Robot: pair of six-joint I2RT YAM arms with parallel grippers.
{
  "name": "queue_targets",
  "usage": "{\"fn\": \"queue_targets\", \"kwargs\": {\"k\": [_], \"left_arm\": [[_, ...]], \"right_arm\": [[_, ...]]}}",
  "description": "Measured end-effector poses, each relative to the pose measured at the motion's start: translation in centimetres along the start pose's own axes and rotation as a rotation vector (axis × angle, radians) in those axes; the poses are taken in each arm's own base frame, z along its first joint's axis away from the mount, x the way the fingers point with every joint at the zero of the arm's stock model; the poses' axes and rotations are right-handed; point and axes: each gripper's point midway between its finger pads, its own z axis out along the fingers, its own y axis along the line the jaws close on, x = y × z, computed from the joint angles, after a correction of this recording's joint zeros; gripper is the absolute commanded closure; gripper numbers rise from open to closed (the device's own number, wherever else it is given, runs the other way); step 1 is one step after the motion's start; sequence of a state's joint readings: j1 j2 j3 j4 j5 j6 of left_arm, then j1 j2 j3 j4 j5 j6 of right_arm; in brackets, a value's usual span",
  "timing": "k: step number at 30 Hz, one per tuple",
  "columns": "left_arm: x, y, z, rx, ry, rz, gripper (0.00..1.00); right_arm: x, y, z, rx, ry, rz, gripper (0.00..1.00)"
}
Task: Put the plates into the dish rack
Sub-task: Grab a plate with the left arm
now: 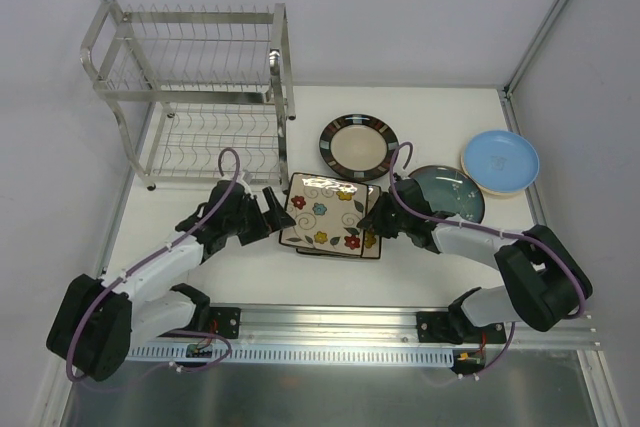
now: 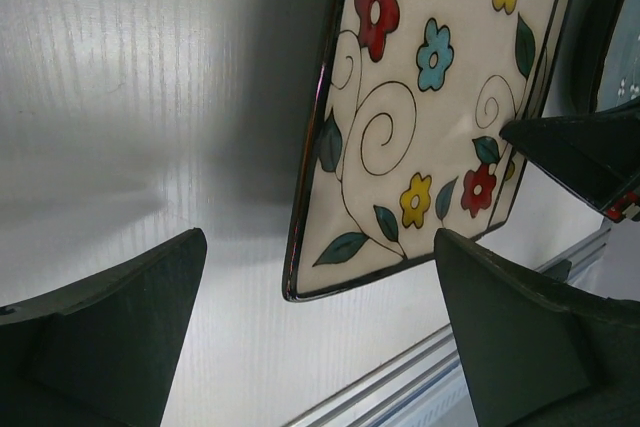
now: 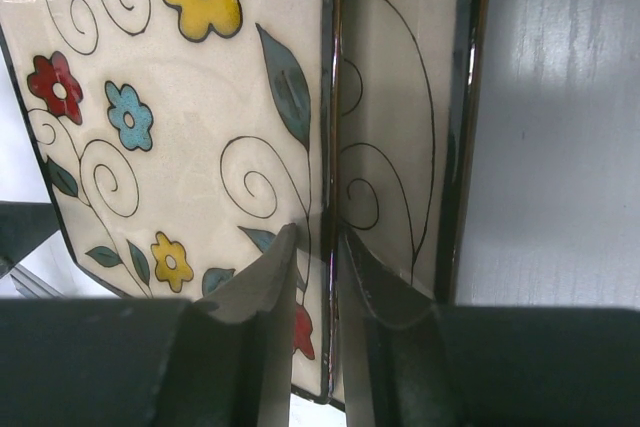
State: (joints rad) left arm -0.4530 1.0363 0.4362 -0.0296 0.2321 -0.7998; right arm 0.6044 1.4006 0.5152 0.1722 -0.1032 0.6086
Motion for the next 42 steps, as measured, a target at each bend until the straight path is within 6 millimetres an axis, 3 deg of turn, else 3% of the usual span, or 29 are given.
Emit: {"fn": "queue_targets", "kwargs": {"k": [10,17,20,23,24,25,32,34,42], "left_arm": [[0.2,0.0,2.5,0.012,0.032,-0.012,0.05],[-0.2,-0.2,4.0,0.027,0.021,-0.021,0.21],[-0.5,-0.4,4.5,0.036,0.016,-0.024,0.37],[-0.6,-0.5,4.8,0.044,0.013,-0.031,0.62],[-0.7,-0.6,4.8,0.046,0.013,-0.034,0.62],[-0.7,-0.7,4.8,0.051,0.010,-0.031,0.71],[-0.4,-0.9,4.5,0.071,0.019,-0.021,1.00],[-0.2,-1.0,4.3,0.079,0.022,-0.024,1.00],[-1.0,-3.5,2.4,0.172,-0.017,-0.011,1.00]], "right_arm": [[0.3,-0.4,0.0,0.002,0.000,0.000,1.00],[0.3,-0.4,0.0,-0.003,-0.004,-0.001,0.99],[0.3,-0.4,0.0,-0.004,-0.005,-0.001,0.98],[0.3,-0.4,0.0,-0.007,-0.008,-0.001,0.96],[0.3,-0.4,-0.1,-0.008,-0.008,-0.002,0.95],[0.3,-0.4,-0.1,-0.009,-0.009,-0.002,0.94],[0.1,-0.5,-0.7,-0.010,-0.026,-0.003,0.77],[0.3,-0.6,-1.0,-0.009,-0.022,-0.004,0.73],[0.6,-0.5,-3.1,-0.015,-0.029,-0.036,0.33]]}}
